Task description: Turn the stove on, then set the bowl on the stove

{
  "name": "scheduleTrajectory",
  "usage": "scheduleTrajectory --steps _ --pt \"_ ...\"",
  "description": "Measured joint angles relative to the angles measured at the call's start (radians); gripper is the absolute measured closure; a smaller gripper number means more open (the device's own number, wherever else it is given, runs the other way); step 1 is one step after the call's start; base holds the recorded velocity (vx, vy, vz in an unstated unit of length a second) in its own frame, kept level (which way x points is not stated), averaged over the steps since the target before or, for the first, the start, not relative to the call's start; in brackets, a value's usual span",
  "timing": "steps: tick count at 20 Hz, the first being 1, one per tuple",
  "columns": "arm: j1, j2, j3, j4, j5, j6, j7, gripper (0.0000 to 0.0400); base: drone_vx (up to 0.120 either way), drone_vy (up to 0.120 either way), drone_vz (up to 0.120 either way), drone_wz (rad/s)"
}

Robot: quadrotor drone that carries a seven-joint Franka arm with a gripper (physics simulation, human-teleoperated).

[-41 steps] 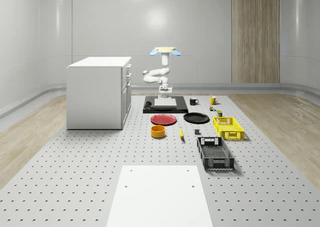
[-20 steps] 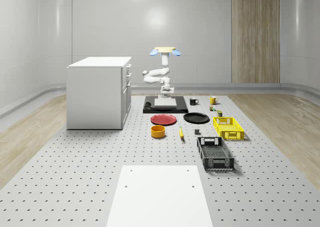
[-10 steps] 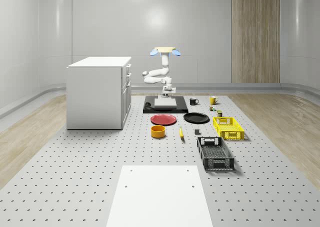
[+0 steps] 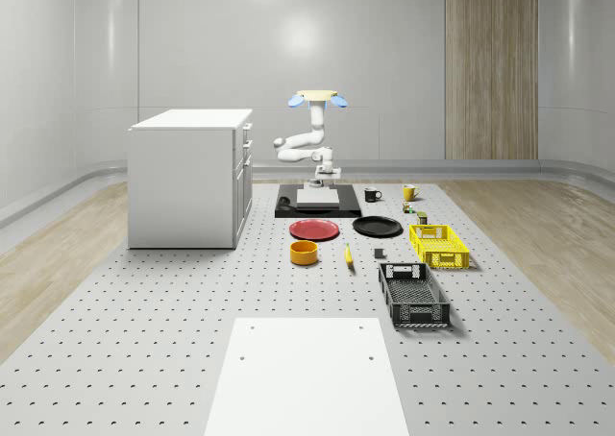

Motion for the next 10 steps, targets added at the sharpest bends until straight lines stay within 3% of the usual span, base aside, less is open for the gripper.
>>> scheduleTrajectory --steps 10 --pt "-0.038 0.005 0.021 0.033 0.014 0.003 0.005 0.0 0.0 0.0 0.0 0.0"
